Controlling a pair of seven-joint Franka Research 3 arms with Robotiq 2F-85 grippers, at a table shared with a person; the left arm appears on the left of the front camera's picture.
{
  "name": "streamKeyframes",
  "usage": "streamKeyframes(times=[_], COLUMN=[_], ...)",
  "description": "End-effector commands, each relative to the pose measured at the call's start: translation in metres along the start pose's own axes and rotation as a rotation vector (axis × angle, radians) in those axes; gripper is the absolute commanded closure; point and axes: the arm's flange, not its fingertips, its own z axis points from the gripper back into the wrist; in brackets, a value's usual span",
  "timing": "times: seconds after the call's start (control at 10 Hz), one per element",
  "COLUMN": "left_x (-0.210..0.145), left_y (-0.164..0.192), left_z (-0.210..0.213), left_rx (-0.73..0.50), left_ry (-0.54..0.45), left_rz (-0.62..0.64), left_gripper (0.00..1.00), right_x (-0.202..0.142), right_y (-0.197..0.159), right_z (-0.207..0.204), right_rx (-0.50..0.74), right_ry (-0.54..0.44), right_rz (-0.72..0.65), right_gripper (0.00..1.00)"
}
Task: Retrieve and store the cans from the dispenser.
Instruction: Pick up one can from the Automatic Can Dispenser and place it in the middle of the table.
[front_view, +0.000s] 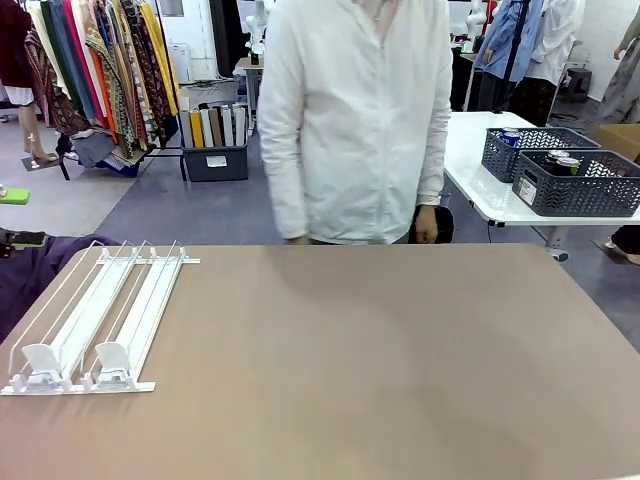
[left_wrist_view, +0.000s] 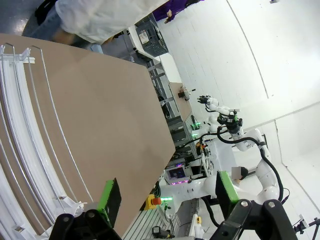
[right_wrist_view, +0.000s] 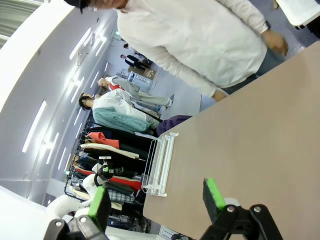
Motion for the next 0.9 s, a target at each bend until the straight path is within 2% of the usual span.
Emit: streamKeyframes(times=[0.0, 0.8], left_x=[-0.0024, -0.0024], left_y=[-0.0018, -0.0018], left_z=[0.002, 0.002], left_rx=[0.012, 0.012], left_ry=[0.008, 0.008], left_rz=[0.011, 0.011], left_gripper=[0.0, 0.0], right_x=[0.0024, 0.0024], right_y=[0.0019, 0.0019], right_z=[-0.0027, -0.0027], right_rx=[0.028, 0.028], right_ry=[-0.02, -0.02], right_rz=[0.016, 0.016], right_gripper=[0.0, 0.0])
